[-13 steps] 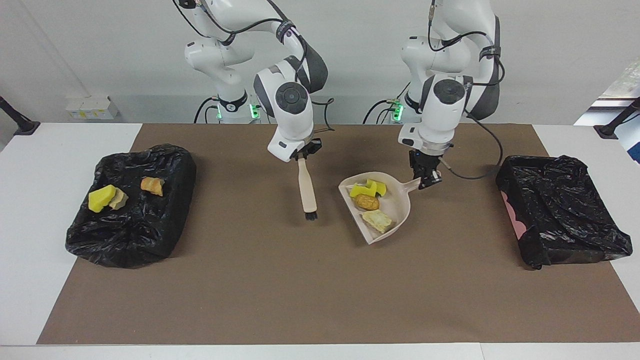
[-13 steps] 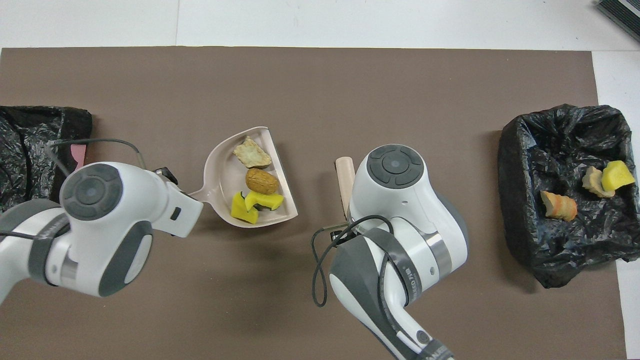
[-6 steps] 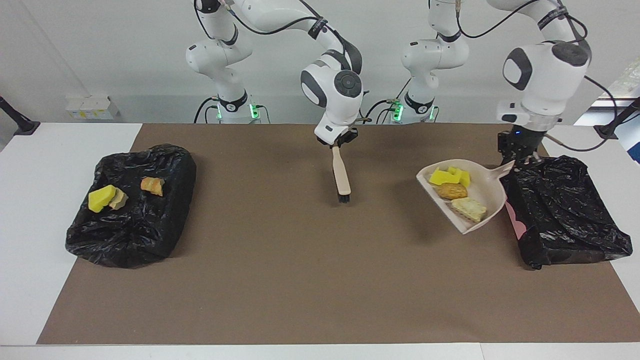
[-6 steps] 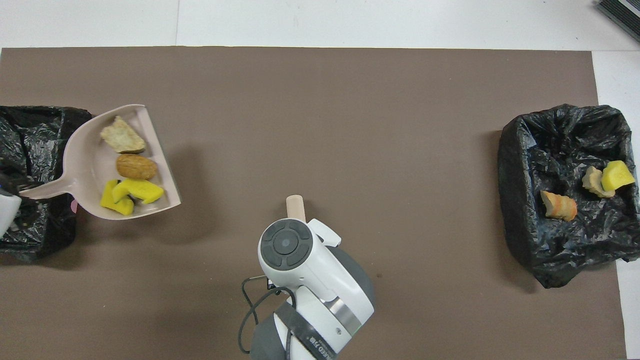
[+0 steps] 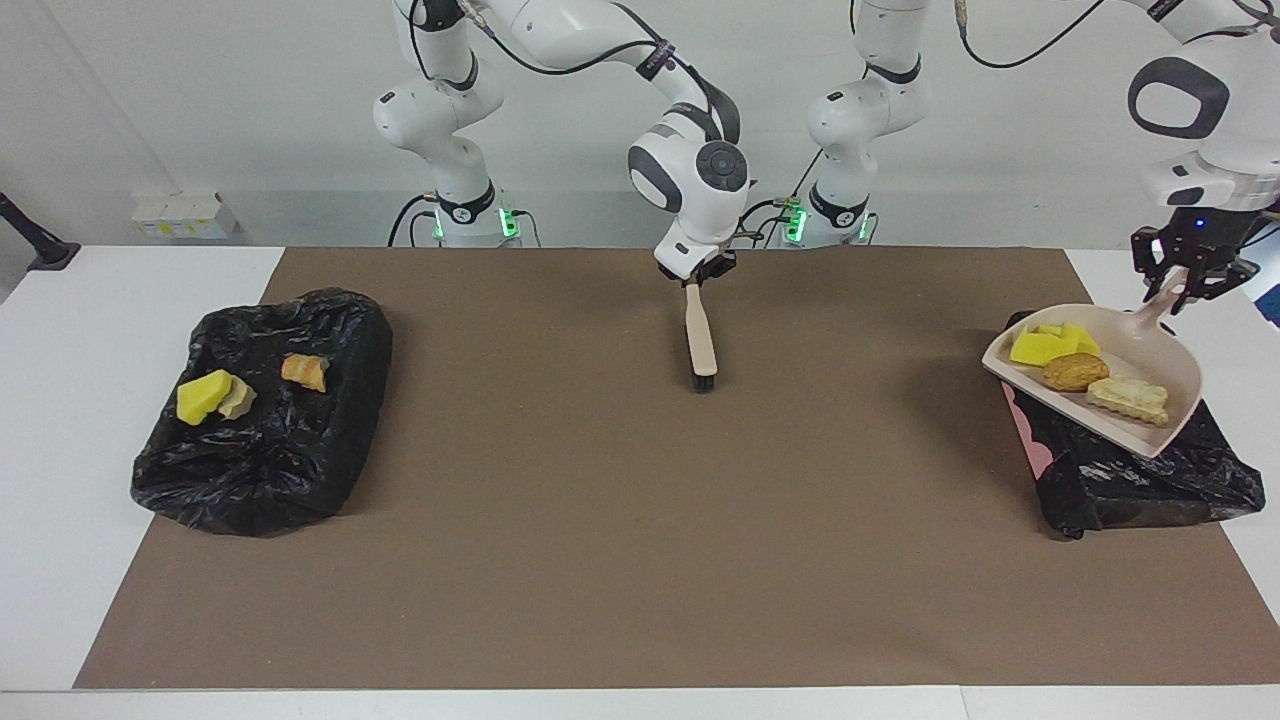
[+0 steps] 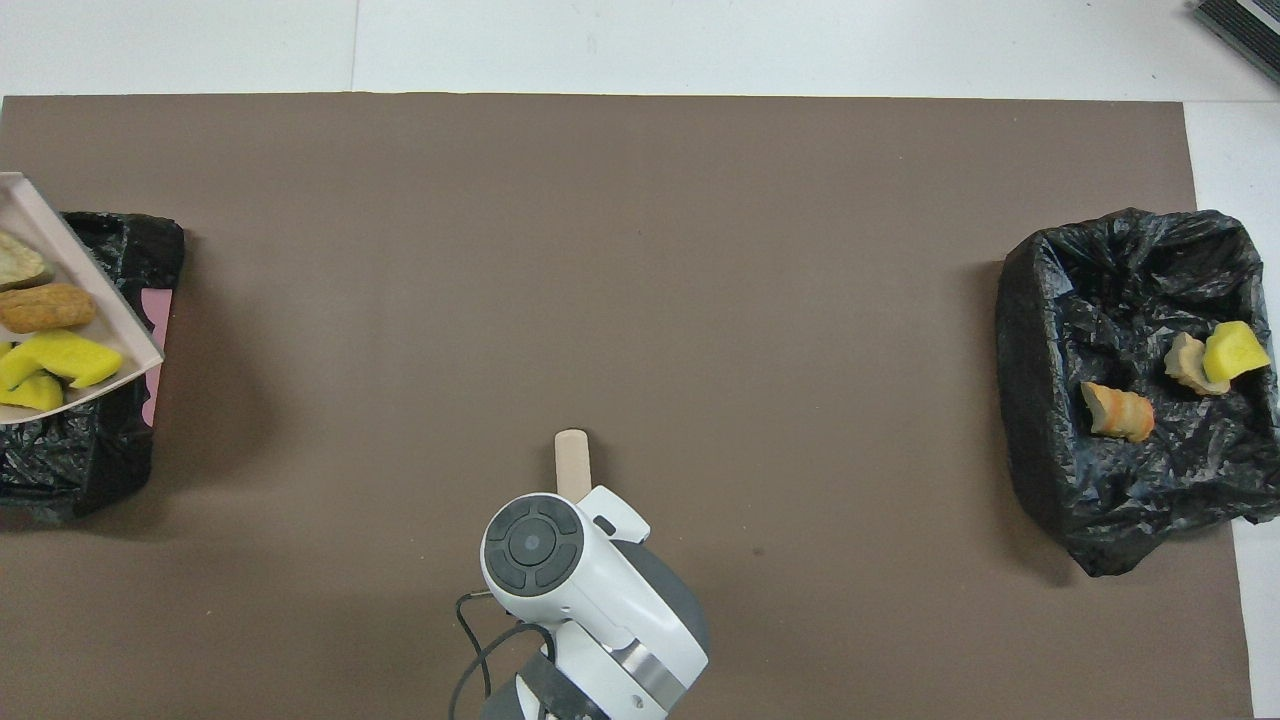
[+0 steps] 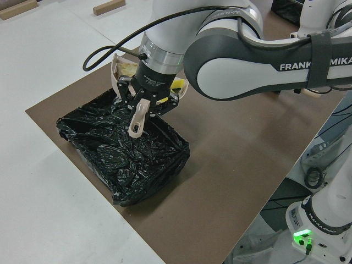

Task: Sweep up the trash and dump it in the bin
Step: 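Carry the dustpan to the left bin and tip it with the left gripper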

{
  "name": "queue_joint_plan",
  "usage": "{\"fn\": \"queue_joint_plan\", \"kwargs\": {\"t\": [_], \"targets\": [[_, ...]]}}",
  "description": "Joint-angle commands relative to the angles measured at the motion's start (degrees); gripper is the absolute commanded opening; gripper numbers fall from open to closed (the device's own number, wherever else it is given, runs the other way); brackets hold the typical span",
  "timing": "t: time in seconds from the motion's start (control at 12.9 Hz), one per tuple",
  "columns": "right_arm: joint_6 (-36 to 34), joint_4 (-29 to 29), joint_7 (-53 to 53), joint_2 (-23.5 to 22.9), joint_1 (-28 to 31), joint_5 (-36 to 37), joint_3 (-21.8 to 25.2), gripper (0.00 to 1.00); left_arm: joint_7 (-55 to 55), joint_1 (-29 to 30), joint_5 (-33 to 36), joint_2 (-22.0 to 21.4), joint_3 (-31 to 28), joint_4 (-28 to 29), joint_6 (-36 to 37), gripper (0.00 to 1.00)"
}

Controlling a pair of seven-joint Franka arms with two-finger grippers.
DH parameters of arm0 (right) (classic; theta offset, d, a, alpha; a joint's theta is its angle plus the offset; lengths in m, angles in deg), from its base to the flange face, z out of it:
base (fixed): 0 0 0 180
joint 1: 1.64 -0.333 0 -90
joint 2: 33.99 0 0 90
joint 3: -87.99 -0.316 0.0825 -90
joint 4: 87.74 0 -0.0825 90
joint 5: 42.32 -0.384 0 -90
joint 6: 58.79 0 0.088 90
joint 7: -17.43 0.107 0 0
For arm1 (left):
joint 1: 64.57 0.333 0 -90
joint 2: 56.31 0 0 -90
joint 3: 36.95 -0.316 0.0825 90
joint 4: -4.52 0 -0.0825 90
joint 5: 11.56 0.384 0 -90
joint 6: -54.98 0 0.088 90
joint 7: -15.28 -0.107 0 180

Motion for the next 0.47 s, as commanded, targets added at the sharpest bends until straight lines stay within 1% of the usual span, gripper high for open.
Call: {"fn": "queue_joint_plan", "kwargs": {"t": [0.0, 0.08, 0.16, 0.31, 0.39], "targets": [[-0.14, 0.11, 0.94, 0.63, 0.80, -0.83, -0.18, 1.00, -4.52, 2.61, 6.55, 5.85, 0.55, -7.75, 0.06, 0.00], [-0.40, 0.72, 0.86, 0.97, 1.15, -0.83, -0.01, 1.00, -5.50, 3.84, 9.45, 7.00, 0.55, -8.63, -1.08, 0.00], [-2.32, 2.29, 0.86, 0.98, 1.94, 0.04, -0.01, 1.00, -5.25, 4.20, 14.35, 7.27, 0.55, -8.56, -1.96, 0.00], [-5.49, 5.20, -0.11, 1.15, 3.87, 0.83, 0.26, 1.00, -5.07, 4.11, 21.31, 6.84, 0.47, -7.94, -1.10, 0.00], [-6.90, 6.34, -0.63, 1.67, 5.62, 1.71, 0.08, 1.00, -4.99, 4.11, 24.82, 6.14, 0.38, -6.72, -0.92, 0.00]]}}
